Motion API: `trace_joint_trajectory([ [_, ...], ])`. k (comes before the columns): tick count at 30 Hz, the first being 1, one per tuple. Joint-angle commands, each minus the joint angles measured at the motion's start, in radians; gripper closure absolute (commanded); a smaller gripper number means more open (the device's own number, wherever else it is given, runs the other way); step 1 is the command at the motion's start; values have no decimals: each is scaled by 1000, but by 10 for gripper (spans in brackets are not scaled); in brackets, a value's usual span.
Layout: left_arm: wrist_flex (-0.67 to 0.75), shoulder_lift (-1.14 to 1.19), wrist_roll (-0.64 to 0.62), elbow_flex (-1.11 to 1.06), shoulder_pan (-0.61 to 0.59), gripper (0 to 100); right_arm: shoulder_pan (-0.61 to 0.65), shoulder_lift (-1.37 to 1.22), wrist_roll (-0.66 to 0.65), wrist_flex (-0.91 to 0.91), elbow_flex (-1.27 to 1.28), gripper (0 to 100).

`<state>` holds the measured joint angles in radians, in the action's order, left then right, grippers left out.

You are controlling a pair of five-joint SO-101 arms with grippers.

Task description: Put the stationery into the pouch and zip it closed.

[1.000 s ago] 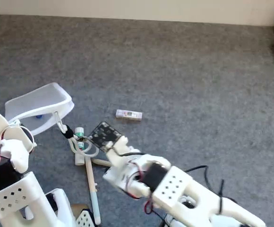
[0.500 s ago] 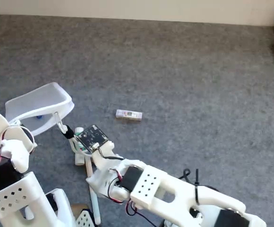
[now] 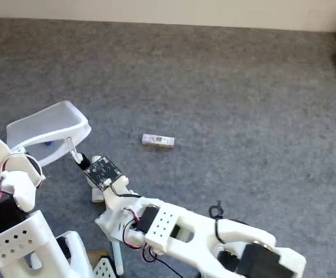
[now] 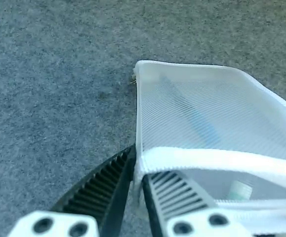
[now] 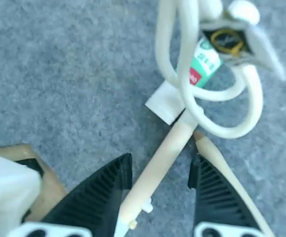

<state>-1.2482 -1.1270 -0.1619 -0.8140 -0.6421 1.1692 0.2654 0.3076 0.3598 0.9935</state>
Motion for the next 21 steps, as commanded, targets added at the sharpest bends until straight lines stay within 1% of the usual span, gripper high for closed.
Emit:
trace_joint_trajectory([
  [1,15,5,17,16,-12,992,-4,-38,-58,-27,-94,817],
  [4,15,5,17,16,-12,992,-12,-70,-123,21,-108,818],
  [8,15,5,17,15,-12,992,-15,-73,-124,94,-108,830],
  [12,15,5,17,15,-12,992,-39,-82,-143,120,-108,936],
  [15,15,4,17,15,-12,992,-70,-74,-255,122,-102,996],
  [17,15,4,17,15,-12,992,-94,-71,-316,134,-101,994],
  [21,15,4,17,15,-12,992,-156,-71,-423,286,-110,994],
])
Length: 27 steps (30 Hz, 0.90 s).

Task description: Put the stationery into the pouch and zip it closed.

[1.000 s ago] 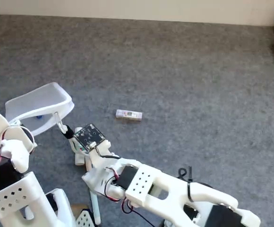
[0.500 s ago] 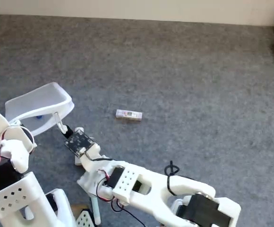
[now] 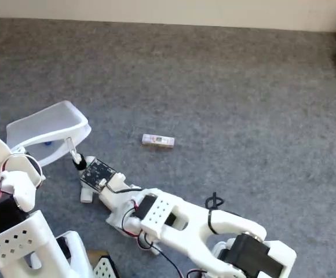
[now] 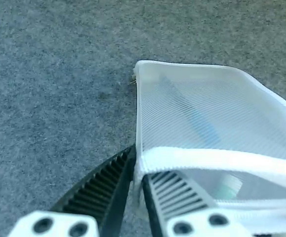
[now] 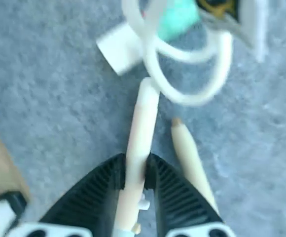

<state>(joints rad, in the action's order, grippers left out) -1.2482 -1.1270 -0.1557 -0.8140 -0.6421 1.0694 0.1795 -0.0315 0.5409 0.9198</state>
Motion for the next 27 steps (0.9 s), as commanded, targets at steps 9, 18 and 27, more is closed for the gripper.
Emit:
trace_joint_trajectory([
  [9,15,4,11,15,-12,992,-156,15,-273,415,-160,988],
  [18,15,4,11,15,-12,992,-137,8,-112,427,-200,833],
  [27,15,4,11,15,-12,992,-82,2,-71,252,-188,833],
])
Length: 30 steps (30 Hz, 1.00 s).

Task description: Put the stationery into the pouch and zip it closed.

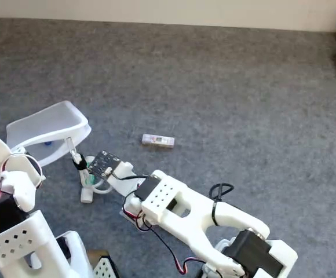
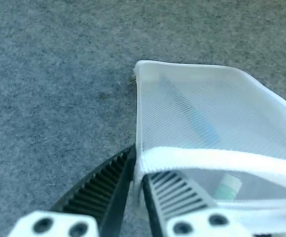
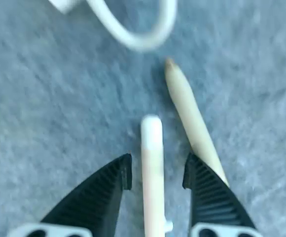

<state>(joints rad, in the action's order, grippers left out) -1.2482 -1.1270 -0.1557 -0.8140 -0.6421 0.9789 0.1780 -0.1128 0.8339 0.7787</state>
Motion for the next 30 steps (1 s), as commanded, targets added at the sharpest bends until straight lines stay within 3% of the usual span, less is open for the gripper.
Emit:
trace_joint_trajectory([
  [1,15,4,11,15,-12,992,7,4,11,-42,-47,837],
  [11,15,4,12,13,-12,992,7,-177,8,-36,-56,894],
  [14,21,1,12,-2,-12,992,5,-165,8,-2,-56,954],
  [16,21,2,12,-5,-12,992,7,-136,8,15,-56,998],
  [30,15,-2,12,2,27,992,10,306,8,97,44,993],
])
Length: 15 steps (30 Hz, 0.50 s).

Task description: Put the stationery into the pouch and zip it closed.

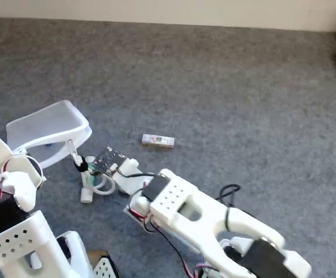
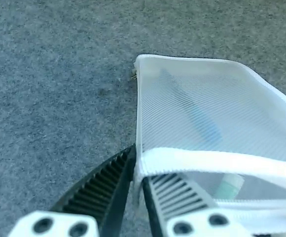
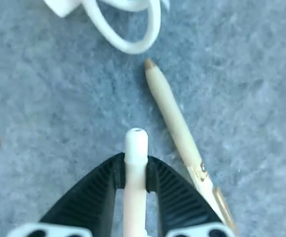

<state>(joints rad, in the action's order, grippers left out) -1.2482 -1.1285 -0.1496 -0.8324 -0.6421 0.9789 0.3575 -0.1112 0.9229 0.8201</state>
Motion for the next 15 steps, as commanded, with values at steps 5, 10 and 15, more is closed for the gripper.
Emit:
trace_joint_trajectory([
  [5,14,-2,6,25,134,992,5,257,11,2,38,993],
  [10,-15,-1,6,77,191,992,4,329,12,2,38,993],
  [15,-51,-1,8,133,260,992,-36,366,12,1,38,993],
])
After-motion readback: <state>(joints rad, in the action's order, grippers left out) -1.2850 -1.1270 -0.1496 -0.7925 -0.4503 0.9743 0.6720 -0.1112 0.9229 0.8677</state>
